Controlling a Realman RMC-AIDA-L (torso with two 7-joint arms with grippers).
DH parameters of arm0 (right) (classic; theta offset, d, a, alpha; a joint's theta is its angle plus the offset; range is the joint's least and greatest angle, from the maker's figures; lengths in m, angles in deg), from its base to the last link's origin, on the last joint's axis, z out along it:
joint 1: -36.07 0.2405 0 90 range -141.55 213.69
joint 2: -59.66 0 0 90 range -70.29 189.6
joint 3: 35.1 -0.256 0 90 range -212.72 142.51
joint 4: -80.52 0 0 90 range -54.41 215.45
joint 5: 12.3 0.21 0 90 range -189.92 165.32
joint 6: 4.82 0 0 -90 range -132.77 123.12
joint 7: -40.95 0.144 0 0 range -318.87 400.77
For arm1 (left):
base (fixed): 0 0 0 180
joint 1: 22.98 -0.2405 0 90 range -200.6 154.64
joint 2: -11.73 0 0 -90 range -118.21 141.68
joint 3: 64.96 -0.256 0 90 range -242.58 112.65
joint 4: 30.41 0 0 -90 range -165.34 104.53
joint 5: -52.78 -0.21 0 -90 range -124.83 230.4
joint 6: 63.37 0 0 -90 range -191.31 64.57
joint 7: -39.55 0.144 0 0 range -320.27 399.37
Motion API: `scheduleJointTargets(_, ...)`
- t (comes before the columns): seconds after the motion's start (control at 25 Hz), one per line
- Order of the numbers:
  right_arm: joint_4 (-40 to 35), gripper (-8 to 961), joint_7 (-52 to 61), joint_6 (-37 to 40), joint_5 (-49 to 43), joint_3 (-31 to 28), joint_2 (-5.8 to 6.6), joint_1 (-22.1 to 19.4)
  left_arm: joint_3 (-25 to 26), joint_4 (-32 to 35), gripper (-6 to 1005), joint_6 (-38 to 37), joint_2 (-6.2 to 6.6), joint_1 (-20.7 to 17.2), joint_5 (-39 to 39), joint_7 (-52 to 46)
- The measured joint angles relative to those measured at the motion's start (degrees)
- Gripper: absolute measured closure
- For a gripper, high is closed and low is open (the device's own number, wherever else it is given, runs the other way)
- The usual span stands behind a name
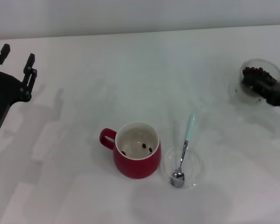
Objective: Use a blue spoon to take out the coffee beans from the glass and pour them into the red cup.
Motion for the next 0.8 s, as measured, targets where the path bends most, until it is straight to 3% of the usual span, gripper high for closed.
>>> scheduleJointTargets(0.32,-0.7,666,-11.2,0.4,0.0,-8.9,1.1,-0.2,0.3,0.7,489,-0.1,-0.04,-0.4,0.0,0.0)
scheduleJointTargets(0.56,-0.4,666,-21.4,1.3,0.0,-18.3,-0.59,-1.3,0.3,1.8,487,-0.1,-0.09,-1.0,0.0,-0.2)
scheduleJointTargets(0.8,1.6,665,-29.1,2.7,0.0,-28.1,-0.84,-2.0,0.3,2.5,486,-1.4,-0.06,-2.2,0.0,-0.3)
